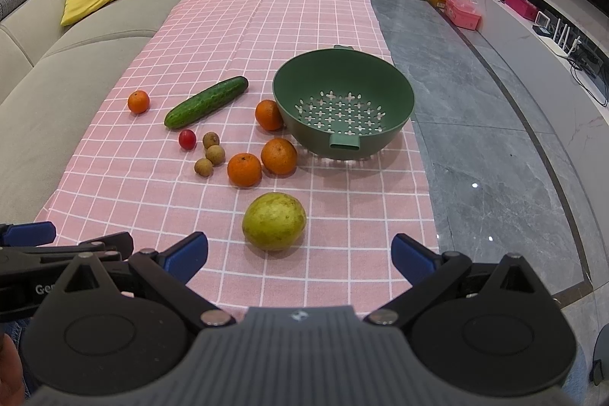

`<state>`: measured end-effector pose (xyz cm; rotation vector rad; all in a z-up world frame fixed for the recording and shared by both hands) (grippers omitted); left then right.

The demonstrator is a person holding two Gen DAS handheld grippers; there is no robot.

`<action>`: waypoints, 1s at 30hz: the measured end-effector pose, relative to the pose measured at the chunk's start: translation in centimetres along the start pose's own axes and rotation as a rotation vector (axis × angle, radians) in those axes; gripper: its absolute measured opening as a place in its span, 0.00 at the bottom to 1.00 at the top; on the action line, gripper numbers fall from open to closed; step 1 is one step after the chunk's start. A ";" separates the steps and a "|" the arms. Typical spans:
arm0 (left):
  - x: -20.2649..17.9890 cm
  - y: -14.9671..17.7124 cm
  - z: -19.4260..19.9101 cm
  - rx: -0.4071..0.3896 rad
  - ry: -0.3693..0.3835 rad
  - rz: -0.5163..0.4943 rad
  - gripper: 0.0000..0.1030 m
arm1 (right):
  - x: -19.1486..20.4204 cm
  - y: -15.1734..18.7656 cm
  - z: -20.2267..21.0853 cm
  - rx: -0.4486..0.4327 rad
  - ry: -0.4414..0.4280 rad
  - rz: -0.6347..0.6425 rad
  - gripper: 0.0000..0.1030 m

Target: Organize fruits

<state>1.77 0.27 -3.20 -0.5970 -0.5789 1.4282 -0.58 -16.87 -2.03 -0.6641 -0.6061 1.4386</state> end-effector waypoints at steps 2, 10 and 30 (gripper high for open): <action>0.0 0.0 0.0 0.000 0.000 0.000 1.00 | 0.0 0.0 0.0 0.001 0.000 0.000 0.96; 0.0 0.1 0.0 0.000 0.002 0.002 1.00 | 0.0 0.0 0.0 0.000 0.000 0.001 0.96; 2.7 1.2 -4.0 0.079 0.056 0.024 1.00 | -1.6 2.2 -6.4 0.019 -0.269 0.130 0.87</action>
Point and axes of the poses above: each gripper's, at about its wrist camera, not at the fingertips, and z roughly against the way its jaws point, x to its left, y to its underside, the point moved 4 cm from there along -z, roughly the way its jaws point, and after that the axes turned 11 degrees about -x, right-handed, at the moved point
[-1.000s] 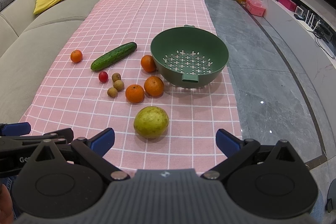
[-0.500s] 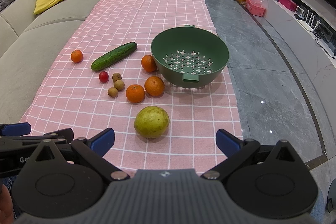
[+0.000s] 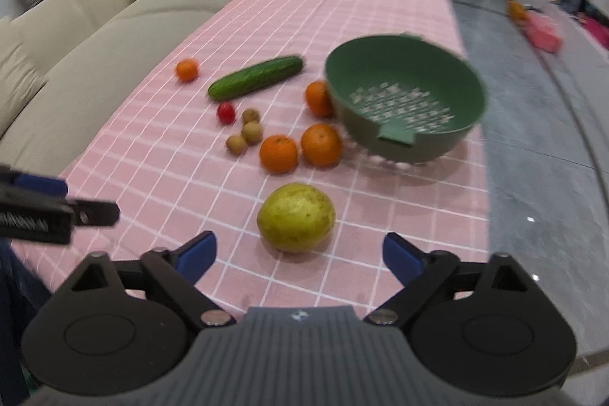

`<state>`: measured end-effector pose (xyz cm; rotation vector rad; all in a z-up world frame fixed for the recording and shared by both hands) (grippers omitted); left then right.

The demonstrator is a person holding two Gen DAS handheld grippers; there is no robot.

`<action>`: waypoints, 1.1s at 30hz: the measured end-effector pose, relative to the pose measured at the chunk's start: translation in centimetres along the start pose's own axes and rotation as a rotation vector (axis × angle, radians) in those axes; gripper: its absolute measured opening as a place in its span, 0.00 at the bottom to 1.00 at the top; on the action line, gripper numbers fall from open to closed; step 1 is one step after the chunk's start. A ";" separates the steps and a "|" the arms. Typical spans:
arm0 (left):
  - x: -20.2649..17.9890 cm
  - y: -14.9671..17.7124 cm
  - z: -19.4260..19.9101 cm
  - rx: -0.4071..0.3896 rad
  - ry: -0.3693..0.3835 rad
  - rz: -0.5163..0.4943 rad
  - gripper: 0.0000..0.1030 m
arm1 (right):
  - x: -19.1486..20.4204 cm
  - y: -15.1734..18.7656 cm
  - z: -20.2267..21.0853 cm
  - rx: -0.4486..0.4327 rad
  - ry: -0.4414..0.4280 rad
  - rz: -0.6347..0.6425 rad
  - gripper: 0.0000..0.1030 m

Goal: Organize fruits
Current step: 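Grasp the pear with the right tool while the left tool grasps a longan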

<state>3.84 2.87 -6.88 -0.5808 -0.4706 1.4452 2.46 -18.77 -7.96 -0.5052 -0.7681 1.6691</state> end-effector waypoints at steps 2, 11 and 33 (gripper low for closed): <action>0.5 -0.1 -0.8 0.012 -0.005 0.009 1.00 | -0.5 0.0 -1.6 0.020 0.007 -0.003 0.87; 1.1 -0.4 -3.5 0.060 -0.012 0.010 1.00 | -0.2 0.8 -8.1 0.141 -0.003 -0.127 0.87; -2.0 -4.7 -12.3 -0.037 0.180 -0.140 0.78 | -3.1 1.2 -11.4 0.179 -0.053 -0.269 0.64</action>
Point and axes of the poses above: each gripper's, at about its wrist camera, not at the fingertips, and z roughly against the way its jaws point, x to its left, y to its underside, the point moved 4 cm from there along -z, roughly the way its jaws point, and after that the axes turned 11 degrees about -x, right-handed, at the moved point
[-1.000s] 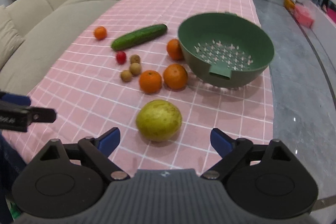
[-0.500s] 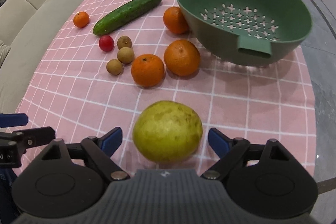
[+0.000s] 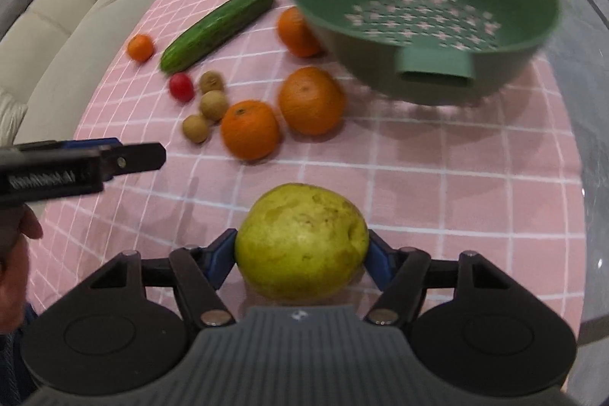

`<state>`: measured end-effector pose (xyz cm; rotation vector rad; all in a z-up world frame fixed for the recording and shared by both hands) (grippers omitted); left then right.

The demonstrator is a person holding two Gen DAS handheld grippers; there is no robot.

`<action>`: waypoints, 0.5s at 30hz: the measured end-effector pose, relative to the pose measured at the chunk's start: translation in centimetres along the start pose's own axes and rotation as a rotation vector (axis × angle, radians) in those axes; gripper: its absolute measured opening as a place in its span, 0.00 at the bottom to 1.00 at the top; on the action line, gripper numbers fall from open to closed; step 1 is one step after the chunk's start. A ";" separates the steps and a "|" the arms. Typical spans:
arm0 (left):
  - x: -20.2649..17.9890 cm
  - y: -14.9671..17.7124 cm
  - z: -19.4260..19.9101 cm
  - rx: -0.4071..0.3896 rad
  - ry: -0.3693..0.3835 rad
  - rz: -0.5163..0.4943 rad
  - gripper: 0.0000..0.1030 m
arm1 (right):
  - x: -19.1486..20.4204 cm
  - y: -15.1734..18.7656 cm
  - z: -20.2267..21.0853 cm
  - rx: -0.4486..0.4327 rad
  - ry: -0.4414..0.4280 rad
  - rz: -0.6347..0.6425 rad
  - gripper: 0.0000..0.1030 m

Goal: Organize fruits
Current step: 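Grasp the pear with the right tool while the left tool grasps a longan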

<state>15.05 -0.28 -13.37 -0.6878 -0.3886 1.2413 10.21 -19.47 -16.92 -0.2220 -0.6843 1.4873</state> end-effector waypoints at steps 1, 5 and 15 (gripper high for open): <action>-0.4 0.0 -0.6 0.001 0.011 -0.032 0.73 | -0.6 -0.1 0.2 -0.003 0.006 -0.016 0.64; -0.9 0.0 -2.4 0.009 0.030 -0.097 0.55 | -2.1 -0.4 0.5 -0.012 0.017 -0.056 0.65; -0.6 0.0 -4.3 0.004 0.032 -0.117 0.45 | -2.7 -0.7 0.5 -0.005 -0.010 -0.072 0.65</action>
Point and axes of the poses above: each gripper's, at about its wrist camera, not at the fingertips, and z roughly against the way its jaws point, x to its left, y to its underside, the point moved 4 cm from there along -z, roughly the way its jaws point, and after that the axes turned 11 degrees about -x, right-handed, at the moved point
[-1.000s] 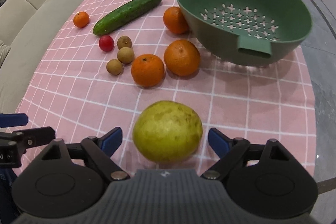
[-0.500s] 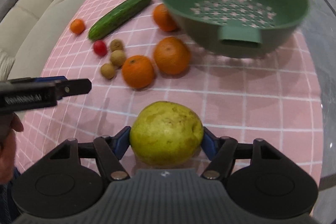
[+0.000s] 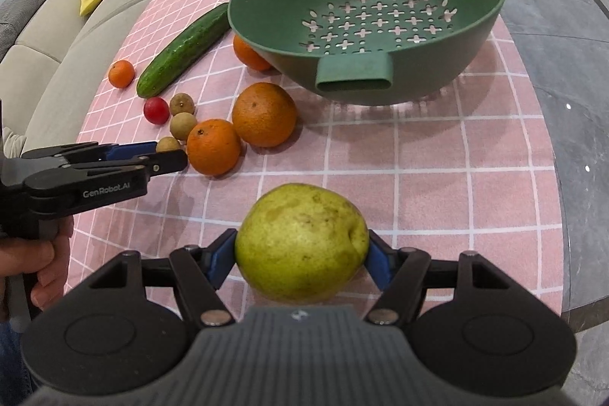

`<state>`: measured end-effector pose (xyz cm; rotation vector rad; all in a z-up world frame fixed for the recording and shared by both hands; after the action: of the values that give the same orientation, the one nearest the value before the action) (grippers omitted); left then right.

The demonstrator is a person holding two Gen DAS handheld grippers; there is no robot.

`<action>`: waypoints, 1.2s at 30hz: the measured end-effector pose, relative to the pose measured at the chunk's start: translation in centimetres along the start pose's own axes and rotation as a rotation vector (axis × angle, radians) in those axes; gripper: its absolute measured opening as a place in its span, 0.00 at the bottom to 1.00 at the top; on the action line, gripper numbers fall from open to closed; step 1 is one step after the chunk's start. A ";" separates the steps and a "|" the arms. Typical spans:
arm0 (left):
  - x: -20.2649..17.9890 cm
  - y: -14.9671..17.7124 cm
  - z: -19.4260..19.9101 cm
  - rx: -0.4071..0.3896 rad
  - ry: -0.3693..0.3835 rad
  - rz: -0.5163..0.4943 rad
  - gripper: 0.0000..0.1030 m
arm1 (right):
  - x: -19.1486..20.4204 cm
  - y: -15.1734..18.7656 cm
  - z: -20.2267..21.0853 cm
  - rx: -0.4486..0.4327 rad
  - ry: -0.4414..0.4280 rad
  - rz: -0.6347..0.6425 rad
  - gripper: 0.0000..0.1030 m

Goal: Organize fruits
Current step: 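Grasp the pear with the right tool while the left tool grasps a longan, then carry the pear and longan into the green colander and release both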

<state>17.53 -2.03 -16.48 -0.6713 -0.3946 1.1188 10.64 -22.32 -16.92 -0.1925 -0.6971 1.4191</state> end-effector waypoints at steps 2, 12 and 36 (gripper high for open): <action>-0.1 -0.1 -0.1 -0.009 0.005 -0.001 0.38 | 0.0 0.0 0.0 0.000 -0.002 0.001 0.65; -0.6 0.0 0.4 -0.016 0.018 -0.014 0.28 | -0.1 0.0 0.2 0.007 0.009 -0.001 0.64; -7.4 -9.6 7.0 -0.210 0.098 -0.238 0.29 | -1.5 -10.2 9.8 -0.187 0.026 0.086 0.64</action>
<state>17.03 -9.38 -4.60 -0.8374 -0.4991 0.8216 13.79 -28.21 -4.41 -0.3903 -0.8085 1.4306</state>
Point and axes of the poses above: each gripper's, at about its wrist camera, not at the fingertips, and z roughly against the way its jaws point, x to its left, y to its underside, the point moved 4 cm from there along -z, roughly the way its jaws point, and after that the axes turned 11 degrees about -x, right-handed, at the moved point
